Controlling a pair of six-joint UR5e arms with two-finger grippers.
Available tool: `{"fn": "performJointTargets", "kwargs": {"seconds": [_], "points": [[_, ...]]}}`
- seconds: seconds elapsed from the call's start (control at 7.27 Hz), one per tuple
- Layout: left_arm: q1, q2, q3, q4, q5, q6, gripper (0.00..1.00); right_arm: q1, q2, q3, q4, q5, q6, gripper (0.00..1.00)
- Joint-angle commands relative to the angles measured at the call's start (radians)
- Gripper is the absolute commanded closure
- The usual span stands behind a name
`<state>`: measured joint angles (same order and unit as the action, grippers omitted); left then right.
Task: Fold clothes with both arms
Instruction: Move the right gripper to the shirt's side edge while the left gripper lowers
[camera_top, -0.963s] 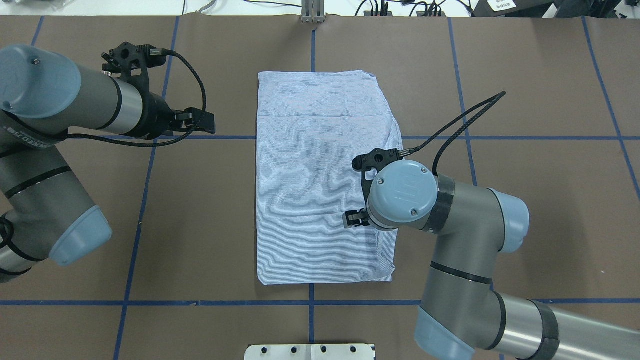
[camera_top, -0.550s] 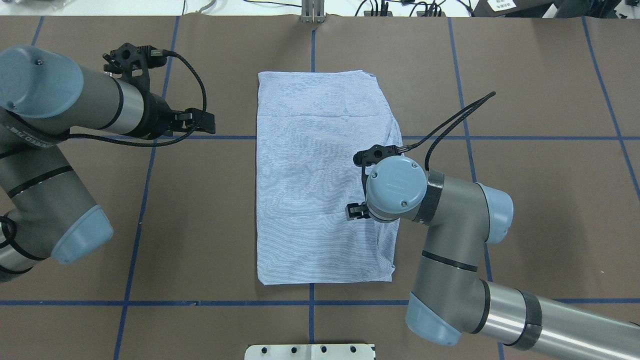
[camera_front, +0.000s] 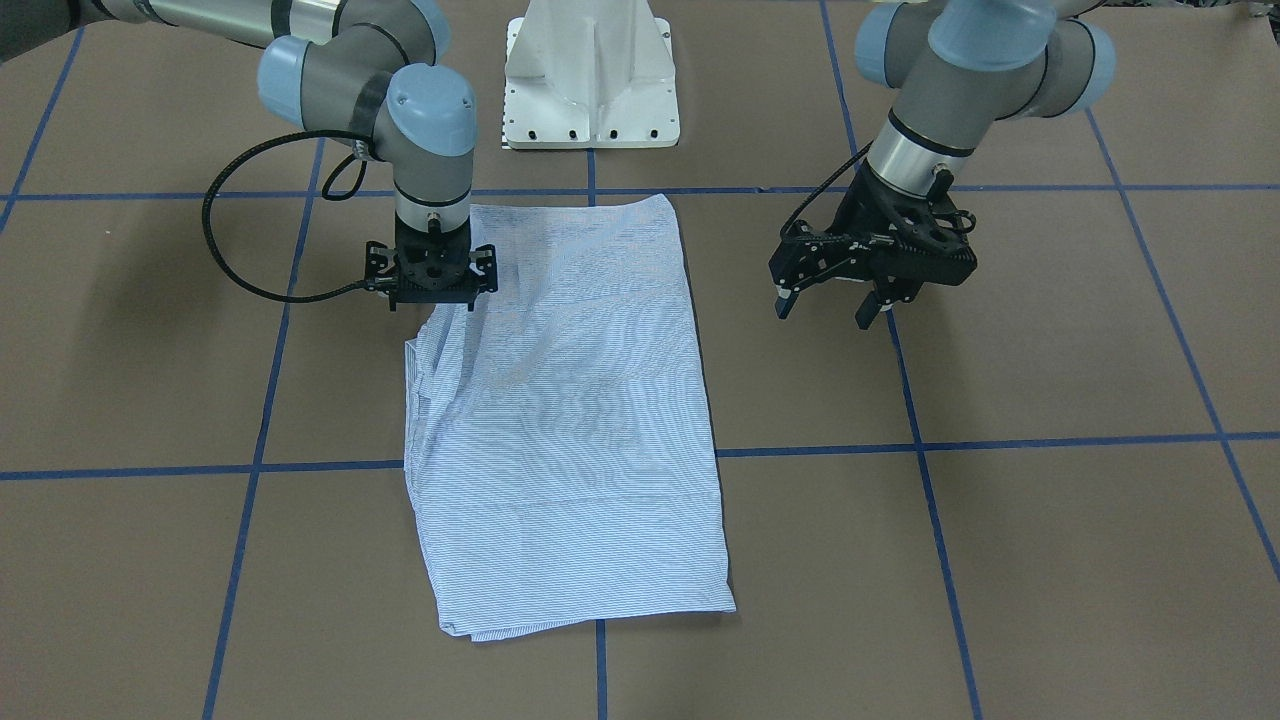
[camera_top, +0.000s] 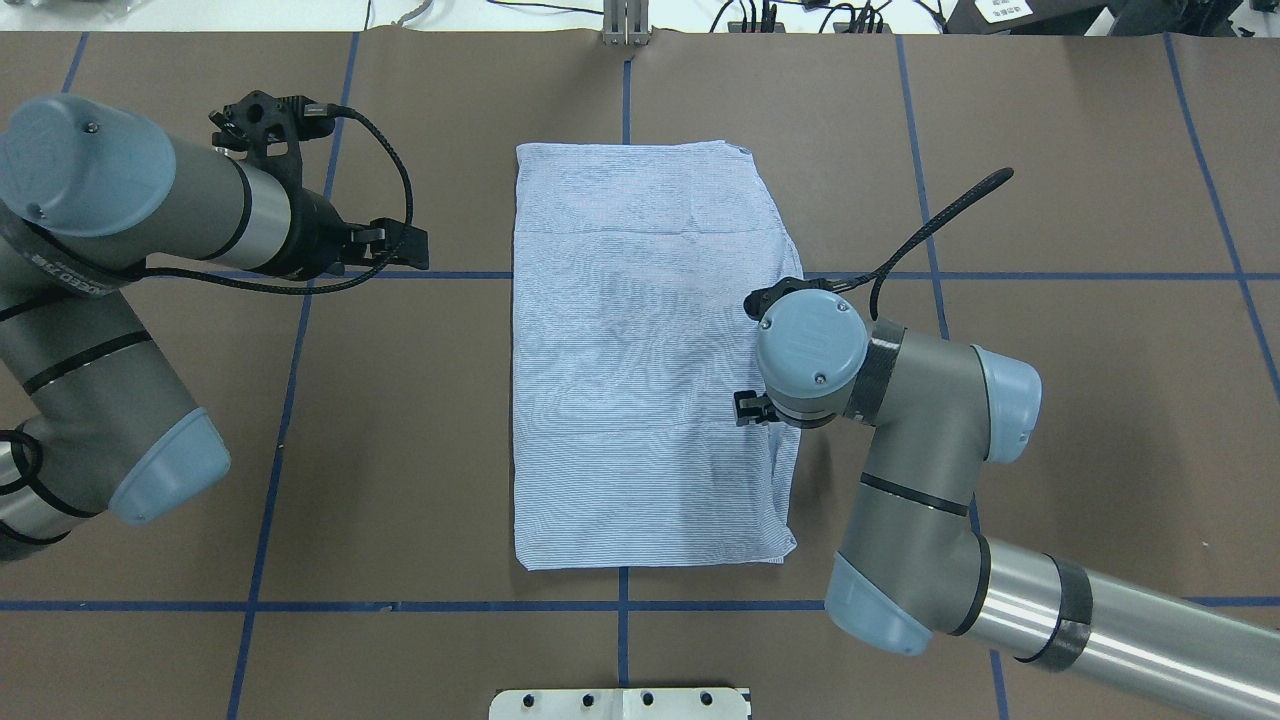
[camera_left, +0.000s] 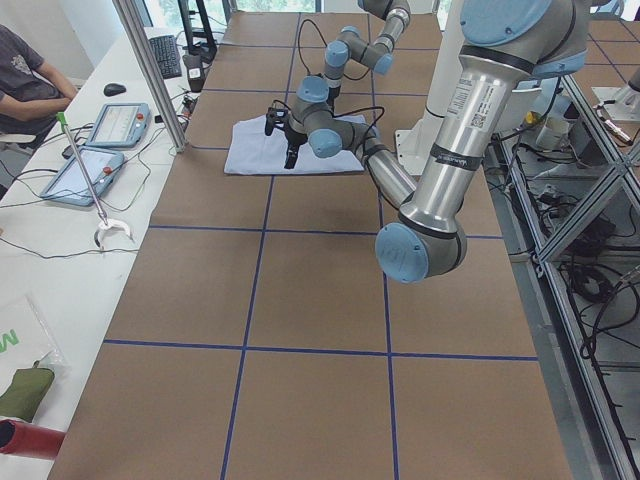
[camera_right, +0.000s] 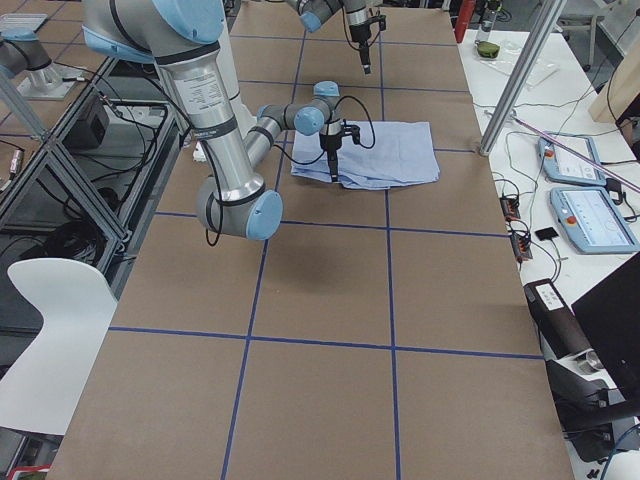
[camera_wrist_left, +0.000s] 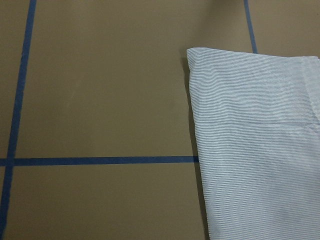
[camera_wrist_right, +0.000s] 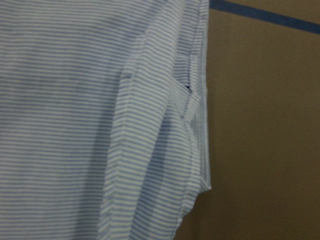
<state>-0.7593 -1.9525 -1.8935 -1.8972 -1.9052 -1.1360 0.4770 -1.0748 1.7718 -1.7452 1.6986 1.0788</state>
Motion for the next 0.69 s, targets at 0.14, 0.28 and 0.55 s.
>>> {"fn": "performJointTargets", "kwargs": {"seconds": [0.14,0.28,0.55], "points": [[0.0,-0.005,-0.001,0.001,0.0,-0.001,0.0,0.04,-0.1,0.085,-0.04,0.016,-0.059,0.0],[0.0,-0.017,-0.001,0.004,0.0,-0.002,0.0,0.045,-0.099,0.107,-0.059,0.026,-0.059,0.0],[0.0,-0.019,-0.002,0.004,0.0,-0.004,0.0,0.048,-0.093,0.126,-0.056,0.036,-0.059,0.0]]}}
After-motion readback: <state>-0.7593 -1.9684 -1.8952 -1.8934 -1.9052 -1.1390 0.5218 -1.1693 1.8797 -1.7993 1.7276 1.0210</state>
